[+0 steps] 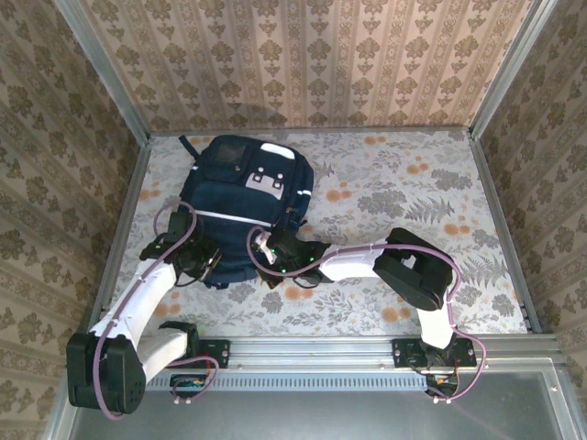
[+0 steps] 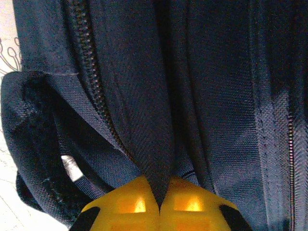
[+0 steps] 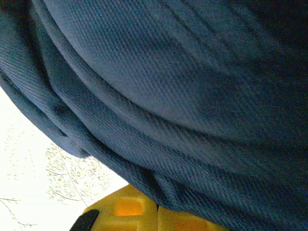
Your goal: Pack books, pencil case, and school supplies into a backpack
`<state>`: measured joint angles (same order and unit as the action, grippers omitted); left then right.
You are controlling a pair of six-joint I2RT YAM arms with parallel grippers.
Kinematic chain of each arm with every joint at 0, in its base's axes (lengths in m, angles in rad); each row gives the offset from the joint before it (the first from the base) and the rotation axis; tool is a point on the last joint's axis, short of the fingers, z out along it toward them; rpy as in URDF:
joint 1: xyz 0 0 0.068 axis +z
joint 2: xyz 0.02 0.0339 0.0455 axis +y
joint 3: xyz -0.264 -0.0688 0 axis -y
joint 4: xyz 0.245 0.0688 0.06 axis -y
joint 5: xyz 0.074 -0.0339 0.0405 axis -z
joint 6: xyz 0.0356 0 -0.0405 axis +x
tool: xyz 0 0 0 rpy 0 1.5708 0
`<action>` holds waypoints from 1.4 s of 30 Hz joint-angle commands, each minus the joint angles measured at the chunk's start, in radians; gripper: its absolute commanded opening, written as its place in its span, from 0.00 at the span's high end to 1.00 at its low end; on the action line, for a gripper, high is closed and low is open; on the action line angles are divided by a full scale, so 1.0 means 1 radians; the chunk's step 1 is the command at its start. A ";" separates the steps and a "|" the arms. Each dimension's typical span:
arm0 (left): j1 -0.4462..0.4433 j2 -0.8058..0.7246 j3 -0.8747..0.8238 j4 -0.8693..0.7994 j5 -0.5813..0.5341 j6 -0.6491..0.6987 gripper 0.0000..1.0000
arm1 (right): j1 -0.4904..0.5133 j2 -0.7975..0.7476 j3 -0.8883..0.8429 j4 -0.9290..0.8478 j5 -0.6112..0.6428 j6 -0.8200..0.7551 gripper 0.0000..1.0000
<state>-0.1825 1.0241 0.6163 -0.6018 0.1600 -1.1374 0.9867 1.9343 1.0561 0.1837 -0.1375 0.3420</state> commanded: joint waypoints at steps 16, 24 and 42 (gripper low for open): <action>0.150 -0.055 0.023 -0.031 0.008 0.090 1.00 | -0.083 -0.129 -0.151 -0.007 0.070 -0.026 1.00; 0.169 -0.062 0.022 -0.036 0.028 0.104 1.00 | -0.171 -0.171 -0.193 -0.011 0.095 -0.061 1.00; 0.133 -0.058 -0.004 0.022 0.082 0.104 1.00 | -0.301 -0.153 -0.111 -0.079 0.053 -0.002 0.62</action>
<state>-0.0307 0.9733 0.6163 -0.6147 0.2432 -1.0496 0.6914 1.8015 0.9360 0.1379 -0.0963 0.3225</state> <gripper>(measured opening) 0.042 0.347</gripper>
